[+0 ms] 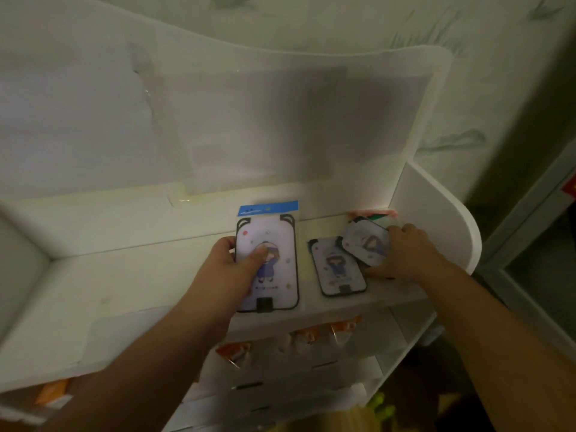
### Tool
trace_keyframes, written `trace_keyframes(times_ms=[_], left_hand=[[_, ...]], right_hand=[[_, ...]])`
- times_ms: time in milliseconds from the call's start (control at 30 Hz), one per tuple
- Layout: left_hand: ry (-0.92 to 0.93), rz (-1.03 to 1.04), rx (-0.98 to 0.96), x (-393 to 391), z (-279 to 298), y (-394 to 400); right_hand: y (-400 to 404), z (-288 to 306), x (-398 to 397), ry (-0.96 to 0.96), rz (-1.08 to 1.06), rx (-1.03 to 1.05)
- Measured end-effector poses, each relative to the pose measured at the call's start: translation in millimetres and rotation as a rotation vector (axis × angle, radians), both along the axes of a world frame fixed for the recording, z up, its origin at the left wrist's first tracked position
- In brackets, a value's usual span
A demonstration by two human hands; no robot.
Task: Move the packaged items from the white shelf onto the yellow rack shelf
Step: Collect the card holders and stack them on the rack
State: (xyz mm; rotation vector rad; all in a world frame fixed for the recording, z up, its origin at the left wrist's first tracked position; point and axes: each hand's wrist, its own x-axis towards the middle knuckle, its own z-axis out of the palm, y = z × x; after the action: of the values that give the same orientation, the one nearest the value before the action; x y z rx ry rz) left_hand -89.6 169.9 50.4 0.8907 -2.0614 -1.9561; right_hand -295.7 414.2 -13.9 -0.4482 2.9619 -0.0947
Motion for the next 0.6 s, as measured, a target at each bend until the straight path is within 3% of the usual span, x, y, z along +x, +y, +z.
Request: trace_keyframes(times_ms=[233,433,600], left_hand=[[-0.01,0.039,-0.02,10.5,2.0,3.4],[-0.017,0.039,-0.006,24.6,7.7,1.6],[0.041,0.088,-0.072,48.2,19.0,-12.7]], right_hand=[[7.1,12.0,23.8,-0.157,-0.269,-0.577],[0.6,40.6,70.4,-0.321,-0.323,-1.1],[-33.5,54.2,132.6,-0.538,-0.23,-1.292]])
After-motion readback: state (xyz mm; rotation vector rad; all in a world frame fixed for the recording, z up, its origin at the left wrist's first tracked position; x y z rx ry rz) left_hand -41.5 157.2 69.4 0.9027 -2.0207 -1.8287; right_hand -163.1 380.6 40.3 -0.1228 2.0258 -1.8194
